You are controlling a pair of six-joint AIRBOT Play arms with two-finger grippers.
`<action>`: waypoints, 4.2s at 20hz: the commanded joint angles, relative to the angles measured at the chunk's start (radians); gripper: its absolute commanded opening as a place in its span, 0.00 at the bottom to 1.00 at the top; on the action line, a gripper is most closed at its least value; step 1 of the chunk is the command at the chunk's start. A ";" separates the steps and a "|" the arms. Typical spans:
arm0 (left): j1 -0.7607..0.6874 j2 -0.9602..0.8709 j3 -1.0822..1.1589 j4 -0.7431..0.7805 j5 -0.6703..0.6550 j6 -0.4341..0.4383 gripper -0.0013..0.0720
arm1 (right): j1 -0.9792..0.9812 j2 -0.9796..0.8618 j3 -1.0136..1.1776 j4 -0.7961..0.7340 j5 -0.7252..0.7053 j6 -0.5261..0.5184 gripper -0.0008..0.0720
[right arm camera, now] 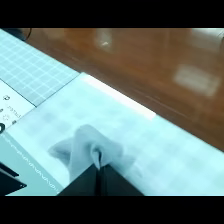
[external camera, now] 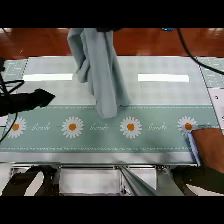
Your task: Fold the shirts.
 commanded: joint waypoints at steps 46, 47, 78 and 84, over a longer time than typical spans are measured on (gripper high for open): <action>-0.424 -0.858 0.108 -0.624 0.117 0.364 0.05 | -0.969 0.047 -1.215 0.693 -0.173 -0.411 0.57; -0.410 -0.856 0.108 -0.609 0.107 0.364 0.05 | -0.970 0.007 -1.186 0.702 -0.161 -0.422 0.57; 0.086 -0.171 0.862 -0.592 -0.058 0.296 0.04 | -0.708 0.522 -0.190 0.403 0.341 -0.224 0.04; 0.149 0.022 0.869 -0.580 -0.164 0.296 0.04 | -0.708 0.726 -0.190 0.337 0.551 -0.151 0.04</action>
